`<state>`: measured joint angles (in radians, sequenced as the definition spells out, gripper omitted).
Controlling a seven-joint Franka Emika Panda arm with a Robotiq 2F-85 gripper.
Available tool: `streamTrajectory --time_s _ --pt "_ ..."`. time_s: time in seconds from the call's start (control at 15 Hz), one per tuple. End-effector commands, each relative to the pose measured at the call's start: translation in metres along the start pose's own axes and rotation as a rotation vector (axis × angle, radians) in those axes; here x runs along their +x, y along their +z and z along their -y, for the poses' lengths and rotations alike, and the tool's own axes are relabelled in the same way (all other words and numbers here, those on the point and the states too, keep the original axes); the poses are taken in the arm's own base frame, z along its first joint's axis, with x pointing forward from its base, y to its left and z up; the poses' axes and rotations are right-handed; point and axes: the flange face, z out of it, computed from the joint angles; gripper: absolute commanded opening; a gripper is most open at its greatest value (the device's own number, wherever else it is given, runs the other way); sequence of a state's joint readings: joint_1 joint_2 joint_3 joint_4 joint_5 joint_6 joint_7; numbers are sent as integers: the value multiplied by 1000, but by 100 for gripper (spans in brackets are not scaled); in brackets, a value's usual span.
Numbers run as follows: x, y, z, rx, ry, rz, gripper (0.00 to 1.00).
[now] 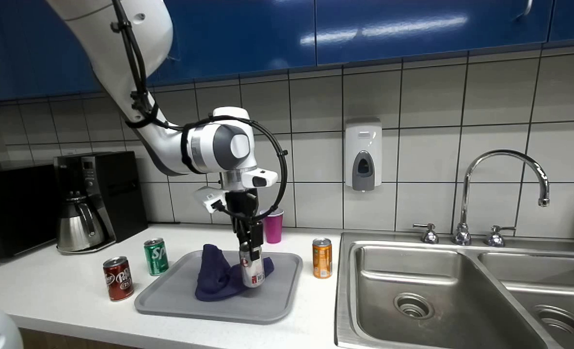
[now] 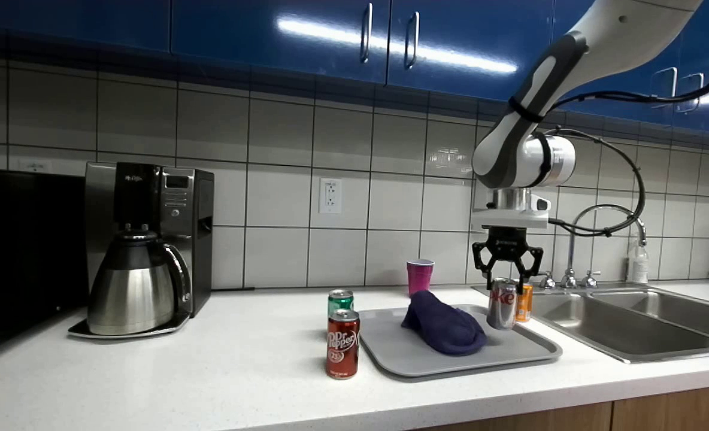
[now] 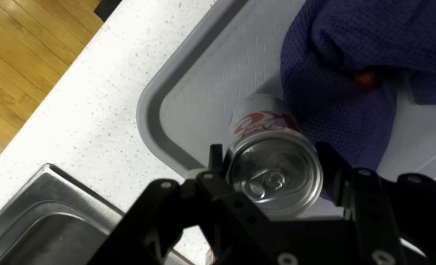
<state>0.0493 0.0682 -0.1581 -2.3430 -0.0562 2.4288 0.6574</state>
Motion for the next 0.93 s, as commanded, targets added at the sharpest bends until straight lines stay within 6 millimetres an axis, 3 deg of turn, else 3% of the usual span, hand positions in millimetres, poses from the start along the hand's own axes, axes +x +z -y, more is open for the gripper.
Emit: streamTrajectory --time_s 0.0,0.33,0.87 --pt "-7 -26 -15 28 7 -44 38" --pt "-2 -32 -33 40 49 -48 38" --pt "23 -27 -73 39 142 -53 38"
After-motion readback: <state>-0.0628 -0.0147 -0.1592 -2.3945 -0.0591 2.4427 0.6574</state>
